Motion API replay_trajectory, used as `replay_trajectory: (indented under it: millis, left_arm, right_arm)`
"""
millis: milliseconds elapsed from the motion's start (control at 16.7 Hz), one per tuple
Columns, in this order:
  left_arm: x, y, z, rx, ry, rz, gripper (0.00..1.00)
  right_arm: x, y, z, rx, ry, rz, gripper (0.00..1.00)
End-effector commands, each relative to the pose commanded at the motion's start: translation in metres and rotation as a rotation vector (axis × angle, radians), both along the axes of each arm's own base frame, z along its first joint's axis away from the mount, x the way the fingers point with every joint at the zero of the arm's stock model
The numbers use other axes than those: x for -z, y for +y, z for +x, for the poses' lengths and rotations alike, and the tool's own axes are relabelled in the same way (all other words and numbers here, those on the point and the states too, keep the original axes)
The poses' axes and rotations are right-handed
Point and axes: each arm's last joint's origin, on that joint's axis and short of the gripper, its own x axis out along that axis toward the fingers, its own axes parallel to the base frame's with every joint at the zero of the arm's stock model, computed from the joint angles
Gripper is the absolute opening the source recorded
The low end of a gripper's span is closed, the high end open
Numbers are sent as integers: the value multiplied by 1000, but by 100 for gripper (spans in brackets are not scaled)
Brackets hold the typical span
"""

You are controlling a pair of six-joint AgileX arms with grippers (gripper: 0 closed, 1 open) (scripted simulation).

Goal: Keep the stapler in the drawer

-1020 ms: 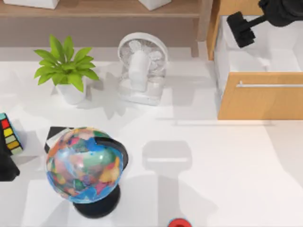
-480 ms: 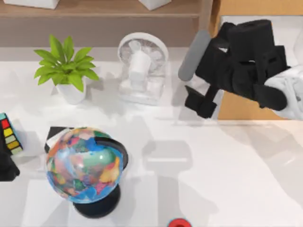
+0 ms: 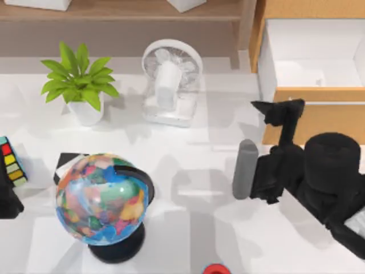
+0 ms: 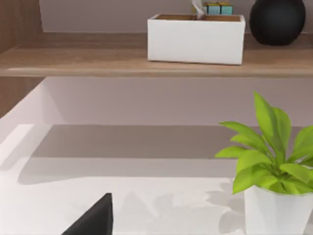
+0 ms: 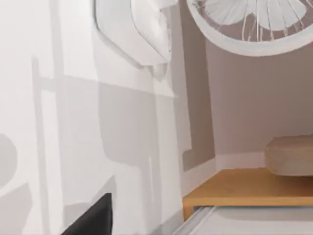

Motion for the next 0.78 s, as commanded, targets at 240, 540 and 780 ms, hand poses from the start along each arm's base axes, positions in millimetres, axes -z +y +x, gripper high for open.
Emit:
replay_trajectory:
  millis: [240, 540, 780]
  left_arm:
    - [0, 0, 0, 0, 0, 0, 100]
    - [0, 0, 0, 0, 0, 0, 100]
    - [0, 0, 0, 0, 0, 0, 100]
  right_arm:
    - [9, -38, -17, 120, -193, -88, 100]
    - [9, -83, -17, 363, -322, -150, 100]
    - [9, -93, -15, 422, -341, -161, 100]
